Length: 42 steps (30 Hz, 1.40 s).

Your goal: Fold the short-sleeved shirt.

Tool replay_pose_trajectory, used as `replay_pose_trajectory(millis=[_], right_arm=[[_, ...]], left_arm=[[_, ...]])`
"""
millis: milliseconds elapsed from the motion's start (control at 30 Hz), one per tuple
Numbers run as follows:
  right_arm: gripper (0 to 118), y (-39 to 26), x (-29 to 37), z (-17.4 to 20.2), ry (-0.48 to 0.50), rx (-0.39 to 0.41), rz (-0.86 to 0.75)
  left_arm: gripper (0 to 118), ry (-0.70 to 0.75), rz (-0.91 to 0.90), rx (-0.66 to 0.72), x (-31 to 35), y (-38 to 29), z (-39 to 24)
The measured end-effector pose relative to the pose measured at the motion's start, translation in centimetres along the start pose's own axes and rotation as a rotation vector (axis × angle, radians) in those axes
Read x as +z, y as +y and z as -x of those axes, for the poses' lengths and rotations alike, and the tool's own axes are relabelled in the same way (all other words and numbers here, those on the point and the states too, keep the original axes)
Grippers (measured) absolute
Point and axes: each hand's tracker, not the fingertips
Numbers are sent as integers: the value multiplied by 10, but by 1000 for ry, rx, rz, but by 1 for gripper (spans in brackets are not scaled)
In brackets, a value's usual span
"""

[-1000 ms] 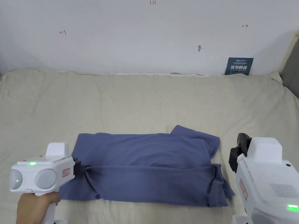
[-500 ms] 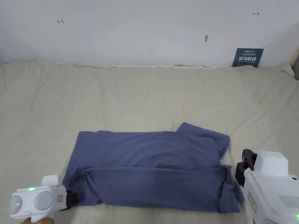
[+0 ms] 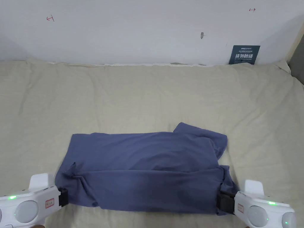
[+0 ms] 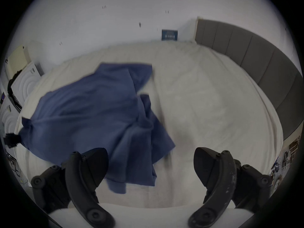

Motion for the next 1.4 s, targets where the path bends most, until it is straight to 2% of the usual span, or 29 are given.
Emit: replay_pose_trajectory(millis=[33, 67, 100, 133, 167, 200, 267, 567, 700, 800, 933, 967, 1033, 1067, 1100, 1133, 1167, 1200, 1233, 1300, 1333, 1400], right_arm=[[85, -1, -6, 0, 10, 0, 6], [66, -4, -12, 0, 40, 0, 20], [38, -6, -13, 0, 68, -7, 38], [25, -7, -13, -1, 107, -31, 49], [17, -9, -11, -2, 153, -57, 36], [12, -12, -3, 2, 129, -59, 25], [12, -12, 11, 2, 93, -35, -18], [11, -42, 68, -34, 99, -30, -94], [11, -76, 83, -42, 120, -55, -63], [10, -100, 74, -48, 92, -55, -1], [10, -122, 48, -64, 88, -114, 80], [10, -125, 49, -67, 105, -135, 68], [10, -123, 61, -62, 110, -147, 51], [13, -120, 63, -61, 107, -139, 51], [22, -117, 65, -59, 102, -130, 47], [33, -112, 69, -58, 82, -120, 37], [47, -106, 75, -56, 62, -105, 23], [74, -102, 80, -55, 54, -99, 7], [84, -96, 89, -55, 54, -100, -25], [95, -78, 114, -50, 79, -106, -119], [104, -69, 127, -48, 94, -105, -173], [106, -48, 158, -39, 111, -84, -289]], left_arm=[[5, 0, -2, 0, 1, 0, 1], [5, 1, -2, 2, 1, -1, 2], [5, 3, 0, 5, 1, -2, 3], [5, 4, 3, 10, 2, -3, 3], [5, 5, 6, 16, 2, -6, 3], [5, 5, 7, 23, 3, -8, 4], [5, 5, 8, 40, 4, -12, 7], [5, 18, 8, 75, 39, -46, 24], [5, 23, 58, 89, 52, -79, 30], [5, 50, 106, 95, 46, -104, 34], [5, 57, 163, 126, 35, -119, 33], [6, 66, 153, 121, 36, -119, 29], [27, 84, 152, 101, 37, -114, 25], [44, 98, 156, 83, 38, -112, 23], [70, 113, 159, 66, 38, -110, 21], [87, 122, 149, 58, 41, -108, 20], [104, 122, 138, 58, 46, -106, 19], [115, 122, 125, 57, 50, -103, 18], [116, 120, 87, 61, 57, -98, 15], [116, 105, -23, 60, 80, -83, 6], [115, 91, -62, 53, 90, -75, 1], [115, 59, -157, 36, 116, -55, -12]])
